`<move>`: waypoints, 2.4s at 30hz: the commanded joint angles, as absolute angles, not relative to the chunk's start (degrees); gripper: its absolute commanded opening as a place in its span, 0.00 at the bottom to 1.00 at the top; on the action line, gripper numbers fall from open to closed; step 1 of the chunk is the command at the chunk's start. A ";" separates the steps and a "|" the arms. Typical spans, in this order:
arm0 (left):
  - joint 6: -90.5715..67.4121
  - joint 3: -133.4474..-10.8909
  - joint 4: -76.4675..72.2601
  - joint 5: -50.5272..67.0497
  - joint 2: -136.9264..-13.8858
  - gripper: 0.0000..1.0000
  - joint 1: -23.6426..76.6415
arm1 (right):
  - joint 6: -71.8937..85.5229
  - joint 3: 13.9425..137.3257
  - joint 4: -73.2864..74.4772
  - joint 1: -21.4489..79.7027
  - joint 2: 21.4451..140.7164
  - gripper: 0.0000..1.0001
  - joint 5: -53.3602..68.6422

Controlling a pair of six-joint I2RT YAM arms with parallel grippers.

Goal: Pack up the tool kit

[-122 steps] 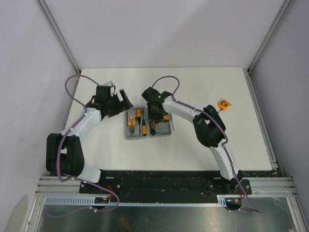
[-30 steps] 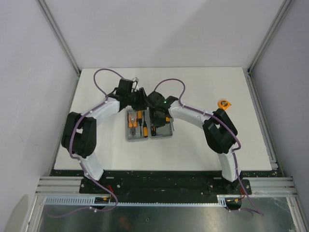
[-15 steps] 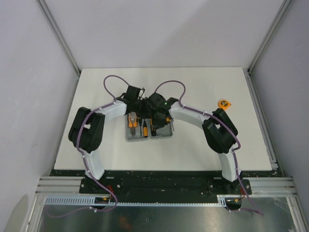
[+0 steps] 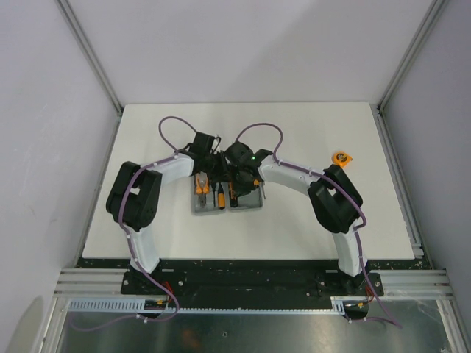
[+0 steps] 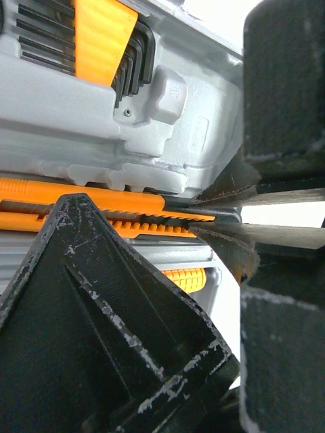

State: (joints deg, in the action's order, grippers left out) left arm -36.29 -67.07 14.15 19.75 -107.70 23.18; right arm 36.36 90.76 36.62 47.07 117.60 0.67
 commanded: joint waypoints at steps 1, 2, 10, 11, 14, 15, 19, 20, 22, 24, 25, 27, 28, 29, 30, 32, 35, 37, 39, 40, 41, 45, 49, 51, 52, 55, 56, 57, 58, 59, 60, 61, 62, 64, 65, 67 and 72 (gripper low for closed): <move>-36.76 -66.57 13.93 19.43 -108.58 0.25 23.48 | 35.72 89.29 36.39 47.27 120.59 0.17 2.24; -36.66 -66.60 13.95 19.47 -108.47 0.25 23.47 | 35.61 89.29 36.26 47.23 120.50 0.17 2.13; -35.36 -67.82 14.08 17.89 -105.11 0.34 23.47 | 33.86 94.06 35.14 47.39 117.34 0.36 -2.00; -35.13 -68.06 14.11 17.60 -104.36 0.35 23.47 | 33.85 94.80 35.06 47.38 117.03 0.38 -2.93; -34.61 -68.82 14.07 16.99 -102.06 0.39 23.47 | 34.14 94.66 33.46 47.48 115.16 0.44 -4.57; -34.45 -69.04 14.11 16.76 -101.21 0.40 23.47 | 34.16 94.00 32.64 47.56 114.32 0.46 -4.79; -33.82 -69.63 14.14 15.27 -97.98 0.47 23.51 | 33.00 89.36 29.18 47.90 110.58 0.54 -4.22; -33.69 -69.67 14.10 14.93 -97.29 0.48 23.49 | 32.41 88.23 28.83 47.99 109.96 0.56 -3.91; -33.45 -69.58 14.14 14.32 -95.82 0.50 23.52 | 30.38 86.02 28.21 48.23 108.99 0.61 -2.63; -33.17 -69.25 14.17 13.75 -94.69 0.52 23.46 | 28.27 83.27 27.71 48.53 108.04 0.64 -1.54; -33.06 -69.03 14.16 13.47 -94.10 0.52 23.46 | 27.06 82.11 27.21 48.61 107.50 0.64 -1.12; -32.77 -68.72 14.15 13.06 -93.27 0.53 23.38 | 24.78 80.60 26.73 48.72 106.79 0.64 1.87; -32.64 -68.59 14.15 12.94 -92.95 0.53 23.33 | 23.64 80.16 26.68 48.75 106.70 0.65 3.09; -32.58 -68.44 14.15 12.84 -92.75 0.53 23.27 | 22.54 79.89 26.66 48.76 106.79 0.65 4.23; -32.55 -68.37 14.15 12.79 -92.61 0.53 23.24 | 21.69 79.76 26.73 48.77 107.05 0.65 4.97; -32.53 -68.27 14.15 12.89 -92.50 0.53 23.17 | 20.10 79.66 26.66 48.71 107.75 0.65 6.41; -32.52 -67.90 14.16 13.03 -92.34 0.53 23.15 | 19.00 79.63 26.62 48.51 108.95 0.65 7.77; -32.45 -67.64 14.18 12.95 -92.23 0.54 23.10 | 18.84 79.63 26.65 48.45 109.66 0.64 8.29; -32.46 -67.43 14.16 13.04 -92.16 0.53 22.98 | 18.82 79.59 26.61 48.48 110.14 0.63 8.69; -32.45 -67.42 14.15 13.11 -92.14 0.53 23.00 | 18.72 79.56 26.75 48.45 110.35 0.63 8.87; -32.44 -67.37 14.20 13.10 -92.17 0.53 22.97 | 18.59 79.55 26.91 48.48 110.55 0.62 8.92; -32.43 -67.21 14.20 13.07 -92.39 0.54 22.92 | 17.05 79.46 28.76 48.45 111.08 0.63 6.47; -33.15 -66.29 14.22 10.64 -91.31 0.53 22.67 | 14.88 79.33 29.58 48.51 111.53 0.65 4.37; -33.78 -65.57 14.30 8.64 -90.22 0.53 22.13 | 14.57 79.29 29.21 48.51 111.99 0.65 3.82; -34.11 -65.17 14.44 7.75 -89.67 0.53 21.79 | 14.63 79.28 28.89 48.51 112.25 0.65 3.62; -35.37 -63.99 14.98 4.89 -88.21 0.53 20.89 | 15.34 79.34 27.56 48.58 112.89 0.62 3.45; -35.70 -63.68 15.31 3.90 -87.83 0.53 20.69 | 15.67 79.31 27.18 48.59 113.09 0.61 3.40; -36.00 -63.39 15.65 2.91 -87.47 0.53 20.54 | 15.96 79.29 26.95 48.60 113.32 0.60 3.24; -36.24 -63.21 15.96 2.16 -87.28 0.53 20.42 | 16.33 79.33 26.70 48.60 113.48 0.59 3.02; -36.44 -63.07 16.28 1.52 -87.15 0.53 20.27 | 16.65 79.30 26.58 48.60 113.65 0.58 2.70; -36.59 -63.00 16.67 0.98 -87.17 0.53 20.16 | 16.98 79.29 26.43 48.60 113.82 0.56 2.36; -36.66 -63.01 16.99 0.62 -87.22 0.53 20.10 | 17.28 79.20 26.18 48.60 113.86 0.56 2.15; -36.79 -63.06 17.28 0.44 -87.34 0.53 20.02 | 17.52 79.15 26.01 48.60 113.93 0.55 1.86; -36.95 -63.09 17.66 0.26 -87.53 0.52 19.88 | 18.07 79.03 25.82 48.56 114.09 0.52 1.21; -36.98 -63.10 17.79 0.26 -87.62 0.52 19.74 | 18.39 78.98 25.65 48.49 114.17 0.51 1.09; -36.95 -63.15 17.92 0.22 -87.74 0.52 19.57 | 19.25 78.76 25.24 48.25 114.39 0.49 1.06; -36.79 -63.19 17.95 0.37 -87.95 0.52 19.21 | 21.74 78.17 23.97 47.17 115.19 0.43 2.96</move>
